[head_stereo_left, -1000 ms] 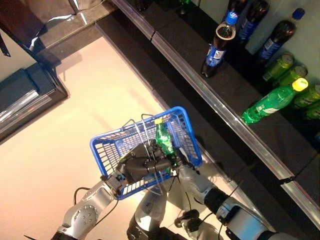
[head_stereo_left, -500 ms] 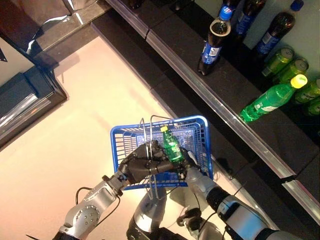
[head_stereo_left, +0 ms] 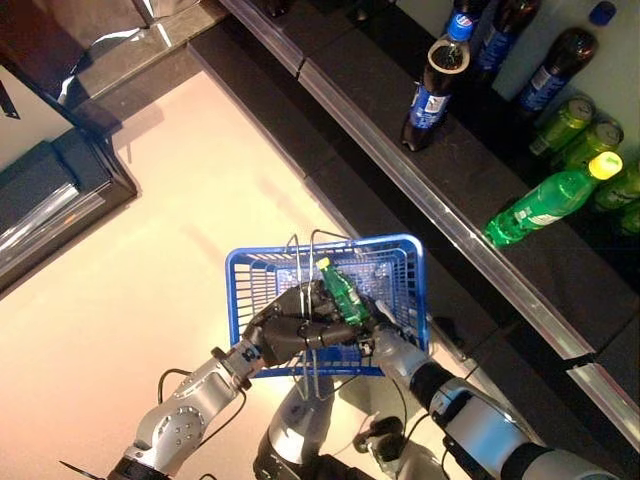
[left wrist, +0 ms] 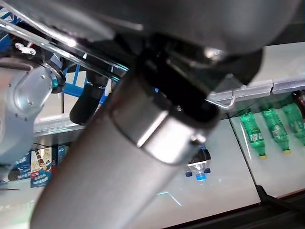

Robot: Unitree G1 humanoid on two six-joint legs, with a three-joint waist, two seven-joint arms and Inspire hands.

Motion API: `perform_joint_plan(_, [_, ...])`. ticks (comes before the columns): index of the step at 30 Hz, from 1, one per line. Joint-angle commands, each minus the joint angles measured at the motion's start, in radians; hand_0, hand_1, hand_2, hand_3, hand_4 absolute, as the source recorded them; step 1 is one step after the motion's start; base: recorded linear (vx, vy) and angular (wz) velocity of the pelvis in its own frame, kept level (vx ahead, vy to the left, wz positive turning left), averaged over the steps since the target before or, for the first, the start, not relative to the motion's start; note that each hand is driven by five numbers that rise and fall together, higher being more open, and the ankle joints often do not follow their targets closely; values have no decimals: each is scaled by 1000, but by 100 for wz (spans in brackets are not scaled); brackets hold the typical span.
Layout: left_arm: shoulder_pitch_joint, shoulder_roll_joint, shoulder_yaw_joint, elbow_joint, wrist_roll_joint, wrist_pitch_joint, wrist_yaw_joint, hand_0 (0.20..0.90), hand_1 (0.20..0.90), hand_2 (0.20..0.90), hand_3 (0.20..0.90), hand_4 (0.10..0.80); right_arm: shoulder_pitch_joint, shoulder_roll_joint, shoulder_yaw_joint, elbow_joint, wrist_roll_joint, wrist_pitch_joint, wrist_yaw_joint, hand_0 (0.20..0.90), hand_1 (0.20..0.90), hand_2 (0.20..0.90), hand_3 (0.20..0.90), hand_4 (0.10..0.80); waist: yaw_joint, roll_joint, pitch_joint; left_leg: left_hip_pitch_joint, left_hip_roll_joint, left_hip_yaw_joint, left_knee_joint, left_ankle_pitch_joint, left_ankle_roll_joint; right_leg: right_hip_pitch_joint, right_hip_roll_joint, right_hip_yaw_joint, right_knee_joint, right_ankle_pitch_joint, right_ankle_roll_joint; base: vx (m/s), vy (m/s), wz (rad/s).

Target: Pick up the drink and place into the basket.

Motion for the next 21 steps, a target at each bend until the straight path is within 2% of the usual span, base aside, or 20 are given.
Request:
perform_joint_plan(1, [-196, -160, 8, -457, -124, -176, -173, 300, 300, 300, 200, 100, 0, 23, 61, 70, -98, 99, -1, 556, 556, 556, 499, 399, -9, 30, -108, -56, -10, -17, 54, -16, -16, 44, 39, -31, -104, 140, -14, 0, 0, 0])
perform_joint_plan(3, [-205, -165, -11, -457, -119, -183, -154, 300, 300, 300, 200, 100, -15, 13, 65, 90, -116, 129, -17, 900, 900, 900, 900, 800, -9, 30, -105, -55, -10, -14, 51, -16, -14, 43, 37, -32, -102, 140, -14, 0, 0, 0])
perform_joint_plan(12, [-222, -158, -29, -461, -125, -190, -121, 300, 300, 300, 200, 100, -28, -32, 43, 123, -139, 133, -46, 900, 900, 900, 900, 800, -13, 23, -99, -52, -7, -9, 46, -16, -8, 39, 30, -32, -95, 142, -10, 3, 2, 0])
perform_joint_plan(21, [-215, -126, 9, -464, -148, -180, -75, 300, 300, 300, 200, 100, -36, -125, 12, 10, -34, -13, -106, 900, 900, 900, 900, 800, -31, 1, -89, -45, 4, 3, 42, -22, -5, 35, 33, -21, -97, 147, -5, 2, 0, 1])
